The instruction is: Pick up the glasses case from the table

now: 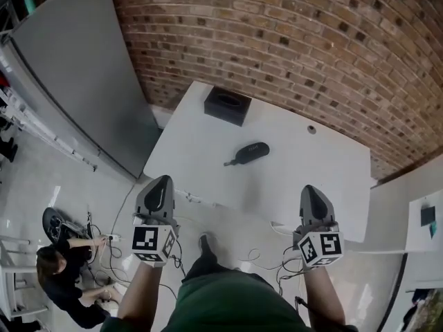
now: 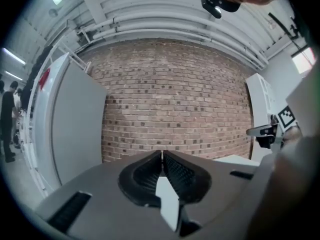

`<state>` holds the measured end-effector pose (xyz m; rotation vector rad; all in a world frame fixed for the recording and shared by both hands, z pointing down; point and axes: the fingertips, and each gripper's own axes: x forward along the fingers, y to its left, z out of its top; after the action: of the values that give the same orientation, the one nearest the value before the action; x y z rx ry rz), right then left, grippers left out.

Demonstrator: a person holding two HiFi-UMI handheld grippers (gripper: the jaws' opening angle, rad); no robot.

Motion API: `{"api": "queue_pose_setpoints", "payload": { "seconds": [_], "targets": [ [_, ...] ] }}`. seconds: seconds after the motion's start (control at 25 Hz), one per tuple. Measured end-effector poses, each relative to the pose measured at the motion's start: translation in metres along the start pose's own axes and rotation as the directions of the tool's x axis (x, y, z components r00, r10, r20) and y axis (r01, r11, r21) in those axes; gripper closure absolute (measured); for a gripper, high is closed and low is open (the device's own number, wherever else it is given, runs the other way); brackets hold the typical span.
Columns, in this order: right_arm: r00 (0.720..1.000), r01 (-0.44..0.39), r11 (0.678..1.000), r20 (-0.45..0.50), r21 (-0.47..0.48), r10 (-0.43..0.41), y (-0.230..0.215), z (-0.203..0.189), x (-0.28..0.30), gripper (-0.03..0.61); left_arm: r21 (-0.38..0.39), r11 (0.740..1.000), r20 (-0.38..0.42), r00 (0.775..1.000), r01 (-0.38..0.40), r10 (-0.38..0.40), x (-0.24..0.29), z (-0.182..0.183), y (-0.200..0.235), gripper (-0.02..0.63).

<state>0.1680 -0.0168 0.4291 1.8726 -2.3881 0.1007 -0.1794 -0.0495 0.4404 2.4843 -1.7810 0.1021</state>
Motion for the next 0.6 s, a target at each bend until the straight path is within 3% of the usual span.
{"api": "queue_pose_setpoints", "payload": {
  "seconds": [0.32,0.6],
  "targets": [
    [0.994,0.097,0.995,-0.056,-0.016,-0.098,0.009,-0.006,0.039,0.576,-0.022,0.988,-0.050,0.986,0.155,-0.156,0.070,-0.034,0.011,0.601],
    [0.986,0.140,0.990,-0.093,-0.005,-0.140,-0.003,-0.020,0.062,0.577,0.029,0.965,-0.104,0.961,0.261,-0.257,0.125,-0.062,-0.007,0.601]
  ]
}}
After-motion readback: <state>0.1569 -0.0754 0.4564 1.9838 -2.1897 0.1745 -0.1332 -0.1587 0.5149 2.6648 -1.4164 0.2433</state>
